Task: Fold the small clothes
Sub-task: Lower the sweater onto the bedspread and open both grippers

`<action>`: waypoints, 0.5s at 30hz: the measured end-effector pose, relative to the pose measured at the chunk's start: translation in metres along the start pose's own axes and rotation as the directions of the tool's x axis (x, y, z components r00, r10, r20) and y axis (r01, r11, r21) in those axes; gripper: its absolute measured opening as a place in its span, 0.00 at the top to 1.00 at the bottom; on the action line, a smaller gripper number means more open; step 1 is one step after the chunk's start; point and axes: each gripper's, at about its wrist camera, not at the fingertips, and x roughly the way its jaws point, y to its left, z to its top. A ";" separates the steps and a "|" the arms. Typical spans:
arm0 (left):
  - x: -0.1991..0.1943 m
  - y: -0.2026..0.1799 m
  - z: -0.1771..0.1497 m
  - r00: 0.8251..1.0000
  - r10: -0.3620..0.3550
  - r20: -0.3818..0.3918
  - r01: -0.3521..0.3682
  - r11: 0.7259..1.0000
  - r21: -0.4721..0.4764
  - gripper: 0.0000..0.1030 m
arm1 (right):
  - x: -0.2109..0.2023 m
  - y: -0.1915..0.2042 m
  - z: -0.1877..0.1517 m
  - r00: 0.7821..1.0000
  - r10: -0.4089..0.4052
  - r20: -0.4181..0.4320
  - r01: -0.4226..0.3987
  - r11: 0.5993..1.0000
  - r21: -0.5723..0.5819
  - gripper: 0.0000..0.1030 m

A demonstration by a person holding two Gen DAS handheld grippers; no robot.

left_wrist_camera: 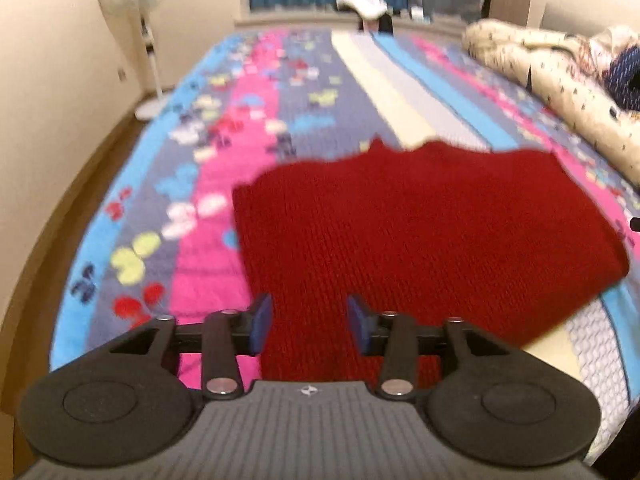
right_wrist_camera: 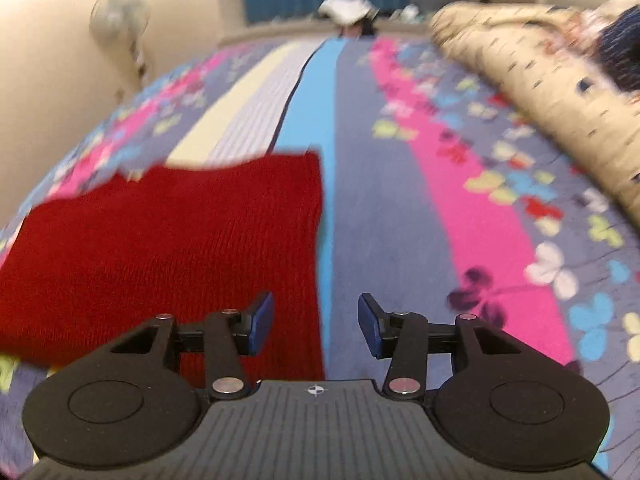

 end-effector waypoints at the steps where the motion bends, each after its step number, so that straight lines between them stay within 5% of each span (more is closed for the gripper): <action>1: -0.008 0.002 0.003 1.000 -0.003 0.022 0.003 1.000 -0.004 0.46 | -0.005 0.001 0.002 0.999 -0.021 0.041 0.021 1.000 0.001 0.53; 2: -0.017 0.003 0.007 0.999 -0.002 0.050 0.002 1.000 -0.001 0.43 | -0.011 0.003 0.004 0.997 -0.034 0.075 0.034 0.999 0.002 0.53; 6: -0.050 0.001 0.014 0.988 0.033 0.151 -0.040 0.998 0.043 0.07 | -0.029 0.006 0.008 0.981 -0.041 0.187 0.031 0.998 0.059 0.51; 9: -0.052 0.007 0.004 0.977 0.063 0.202 -0.070 0.997 0.024 0.06 | -0.038 0.013 0.007 0.968 -0.068 0.239 0.043 0.993 0.108 0.43; 12: -0.040 0.018 0.000 0.984 0.117 0.136 -0.108 0.992 -0.071 0.10 | -0.042 0.030 0.003 0.967 -0.031 0.252 0.005 0.995 0.104 0.40; 15: -0.050 0.029 0.001 0.963 0.141 0.230 -0.105 0.982 -0.159 0.10 | -0.043 0.053 -0.001 0.962 -0.005 0.273 -0.010 0.998 0.055 0.40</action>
